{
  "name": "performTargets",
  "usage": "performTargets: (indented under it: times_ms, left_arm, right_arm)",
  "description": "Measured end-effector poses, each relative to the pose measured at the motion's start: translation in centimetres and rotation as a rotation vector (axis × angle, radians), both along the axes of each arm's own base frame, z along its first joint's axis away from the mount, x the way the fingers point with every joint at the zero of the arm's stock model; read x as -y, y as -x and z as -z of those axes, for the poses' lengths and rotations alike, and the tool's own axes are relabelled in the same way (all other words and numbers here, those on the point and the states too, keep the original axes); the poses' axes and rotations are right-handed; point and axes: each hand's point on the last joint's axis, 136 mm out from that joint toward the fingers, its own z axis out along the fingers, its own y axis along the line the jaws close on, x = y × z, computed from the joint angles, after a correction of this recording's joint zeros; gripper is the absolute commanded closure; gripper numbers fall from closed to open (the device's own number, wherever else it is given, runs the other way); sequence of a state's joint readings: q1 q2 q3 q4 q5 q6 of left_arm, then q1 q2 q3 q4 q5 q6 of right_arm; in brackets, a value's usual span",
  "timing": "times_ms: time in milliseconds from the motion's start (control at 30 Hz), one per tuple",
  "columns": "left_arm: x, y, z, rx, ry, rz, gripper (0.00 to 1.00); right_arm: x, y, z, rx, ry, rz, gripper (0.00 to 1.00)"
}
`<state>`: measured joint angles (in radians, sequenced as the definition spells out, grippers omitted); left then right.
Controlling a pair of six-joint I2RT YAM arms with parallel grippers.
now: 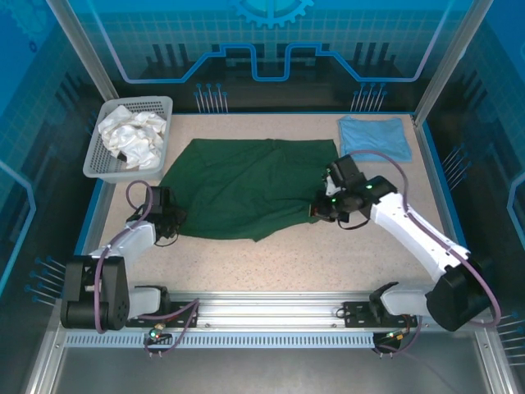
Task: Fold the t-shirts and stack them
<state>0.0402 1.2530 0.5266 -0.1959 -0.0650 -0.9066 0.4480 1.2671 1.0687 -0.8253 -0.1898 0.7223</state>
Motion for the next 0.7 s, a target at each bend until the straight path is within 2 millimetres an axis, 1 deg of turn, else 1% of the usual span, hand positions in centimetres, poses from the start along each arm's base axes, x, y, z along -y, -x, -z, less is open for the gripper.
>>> performTargets:
  times_ms: [100, 200, 267, 333, 367, 400, 467, 533, 567, 633, 700]
  left_arm:
    - [0.0, 0.1, -0.4, 0.006, -0.002, 0.004, 0.73]
    - [0.2, 0.2, -0.7, 0.007, -0.008, 0.023, 0.67]
    - [0.4, 0.0, -1.1, 0.009, -0.003, 0.037, 0.65]
    - [1.1, -0.2, -1.6, 0.017, 0.003, 0.069, 0.62]
    - [1.8, -0.3, -2.0, 0.027, 0.011, 0.097, 0.62]
    - [2.8, -0.4, -2.7, 0.044, 0.023, 0.135, 0.62]
    - [5.7, -0.4, -4.3, 0.095, 0.05, 0.239, 0.62]
    - [9.6, 0.2, -6.3, 0.16, 0.08, 0.386, 0.6]
    - [11.4, 0.7, -7.2, 0.188, 0.095, 0.45, 0.59]
    - [15.6, 2.4, -9.0, 0.256, 0.144, 0.597, 0.59]
    - [18.6, 4.3, -9.6, 0.296, 0.192, 0.694, 0.6]
  right_arm:
    - [0.8, 0.9, -1.3, -0.019, -0.071, 0.005, 1.0]
    - [0.2, 2.4, -3.0, -0.031, -0.164, -0.034, 1.0]
    - [-0.1, 3.2, -3.8, -0.032, -0.211, -0.046, 1.0]
    - [-0.2, 3.7, -4.5, -0.029, -0.242, -0.053, 1.0]
    - [-0.3, 3.9, -4.7, -0.028, -0.251, -0.057, 1.0]
    - [-0.3, 3.9, -4.8, -0.033, -0.252, -0.055, 1.0]
    - [-0.3, 3.7, -4.7, -0.042, -0.247, -0.049, 1.0]
    - [-0.1, 3.1, -4.4, -0.052, -0.24, -0.031, 1.0]
    - [0.2, 2.7, -4.2, -0.057, -0.235, -0.015, 1.0]
    - [0.9, 1.3, -3.6, -0.067, -0.224, 0.03, 1.0]
    - [1.5, -0.2, -2.9, -0.081, -0.212, 0.067, 1.0]
